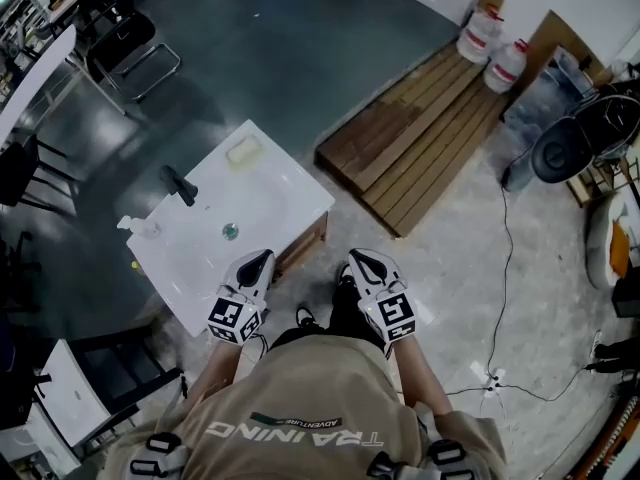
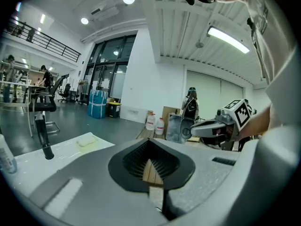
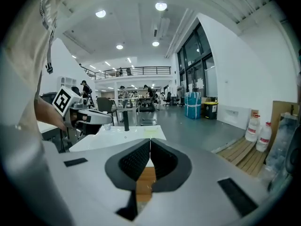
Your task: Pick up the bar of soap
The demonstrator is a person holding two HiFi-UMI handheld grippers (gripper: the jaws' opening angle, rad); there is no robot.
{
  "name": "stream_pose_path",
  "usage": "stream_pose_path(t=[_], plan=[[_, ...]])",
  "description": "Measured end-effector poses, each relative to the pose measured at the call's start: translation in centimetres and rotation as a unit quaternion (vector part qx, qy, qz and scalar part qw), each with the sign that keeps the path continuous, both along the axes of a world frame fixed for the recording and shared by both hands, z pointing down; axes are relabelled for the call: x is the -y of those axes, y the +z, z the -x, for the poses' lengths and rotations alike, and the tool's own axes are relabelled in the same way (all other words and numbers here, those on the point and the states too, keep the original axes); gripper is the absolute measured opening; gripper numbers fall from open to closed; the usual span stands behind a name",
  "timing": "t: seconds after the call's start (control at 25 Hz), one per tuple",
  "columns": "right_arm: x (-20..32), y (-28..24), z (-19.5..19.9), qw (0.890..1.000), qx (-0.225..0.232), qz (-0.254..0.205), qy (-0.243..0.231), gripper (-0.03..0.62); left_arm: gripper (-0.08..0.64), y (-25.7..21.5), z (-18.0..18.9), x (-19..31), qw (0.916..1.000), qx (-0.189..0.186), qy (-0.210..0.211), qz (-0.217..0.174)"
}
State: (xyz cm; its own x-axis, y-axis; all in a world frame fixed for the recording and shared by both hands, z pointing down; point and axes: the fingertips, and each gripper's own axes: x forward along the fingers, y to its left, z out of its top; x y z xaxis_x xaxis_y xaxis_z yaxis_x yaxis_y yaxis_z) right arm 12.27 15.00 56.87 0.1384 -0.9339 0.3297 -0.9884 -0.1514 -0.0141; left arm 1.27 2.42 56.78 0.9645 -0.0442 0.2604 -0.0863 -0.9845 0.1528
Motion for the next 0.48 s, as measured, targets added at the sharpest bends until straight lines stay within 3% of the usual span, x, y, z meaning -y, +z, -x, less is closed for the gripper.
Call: stream_pose_path(t=[0.28, 0.48], plan=[[4.0, 1.3, -5.7, 0.998, 0.012, 0.006, -0.060, 0.005, -0.003, -0.8, -4.6, 3.2, 0.9985, 0.004, -0.055, 0.003], [9.3, 1.5, -10.1, 0.993, -0.013, -0.002, -0.119, 0.005, -0.005, -1.6, -7.7, 6.6, 0.9946, 0.001, -0.103, -0.012]])
